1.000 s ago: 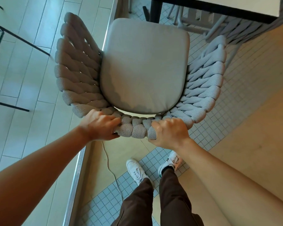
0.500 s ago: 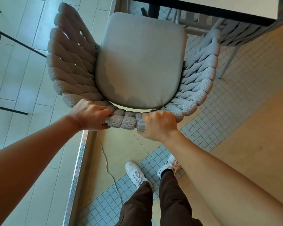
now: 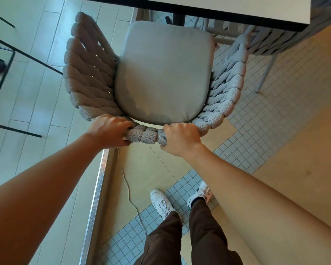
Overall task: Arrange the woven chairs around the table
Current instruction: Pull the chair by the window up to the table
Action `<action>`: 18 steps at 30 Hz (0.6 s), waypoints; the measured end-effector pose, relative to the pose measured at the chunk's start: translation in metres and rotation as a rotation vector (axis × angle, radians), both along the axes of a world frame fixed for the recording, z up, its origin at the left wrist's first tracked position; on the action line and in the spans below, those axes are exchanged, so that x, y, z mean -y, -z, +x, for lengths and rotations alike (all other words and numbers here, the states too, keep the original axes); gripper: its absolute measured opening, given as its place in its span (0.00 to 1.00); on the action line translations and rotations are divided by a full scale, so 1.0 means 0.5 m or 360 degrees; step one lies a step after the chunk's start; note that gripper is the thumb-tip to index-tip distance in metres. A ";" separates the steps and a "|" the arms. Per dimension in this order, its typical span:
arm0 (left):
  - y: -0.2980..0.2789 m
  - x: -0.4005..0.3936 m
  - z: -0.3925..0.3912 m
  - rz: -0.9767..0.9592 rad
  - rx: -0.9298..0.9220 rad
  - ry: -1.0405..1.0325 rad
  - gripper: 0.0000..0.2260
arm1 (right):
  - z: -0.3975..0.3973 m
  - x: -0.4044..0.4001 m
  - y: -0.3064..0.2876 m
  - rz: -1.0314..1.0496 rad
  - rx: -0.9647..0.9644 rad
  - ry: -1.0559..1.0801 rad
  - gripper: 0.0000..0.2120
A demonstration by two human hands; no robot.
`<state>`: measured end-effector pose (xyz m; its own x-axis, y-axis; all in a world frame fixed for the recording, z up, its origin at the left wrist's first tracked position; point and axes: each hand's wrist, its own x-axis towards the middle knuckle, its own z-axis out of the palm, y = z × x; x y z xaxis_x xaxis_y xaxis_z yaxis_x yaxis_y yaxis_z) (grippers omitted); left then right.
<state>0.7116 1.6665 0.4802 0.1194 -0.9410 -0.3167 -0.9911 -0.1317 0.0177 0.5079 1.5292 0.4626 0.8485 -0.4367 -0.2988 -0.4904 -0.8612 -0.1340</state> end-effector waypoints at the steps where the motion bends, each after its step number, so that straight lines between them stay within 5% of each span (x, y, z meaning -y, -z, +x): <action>1: -0.001 -0.001 -0.004 0.0042 0.0008 -0.0031 0.24 | -0.001 -0.001 -0.007 0.0026 -0.0027 0.0011 0.20; 5: -0.016 -0.010 -0.034 0.0254 0.0161 -0.0124 0.34 | -0.014 -0.003 -0.045 0.0218 -0.0156 0.0024 0.22; 12: -0.068 -0.041 -0.127 0.0270 0.0070 -0.0355 0.39 | -0.069 -0.023 -0.135 0.0422 -0.0386 -0.0055 0.40; 18: -0.117 -0.069 -0.168 0.0209 0.0072 -0.0303 0.37 | -0.103 -0.048 -0.204 0.0354 -0.0502 0.0040 0.36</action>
<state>0.6275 1.7008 0.5389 0.3078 -0.8511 -0.4254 -0.9475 -0.3148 -0.0559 0.4563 1.5533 0.5645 0.6897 -0.3513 -0.6332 -0.5579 -0.8152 -0.1554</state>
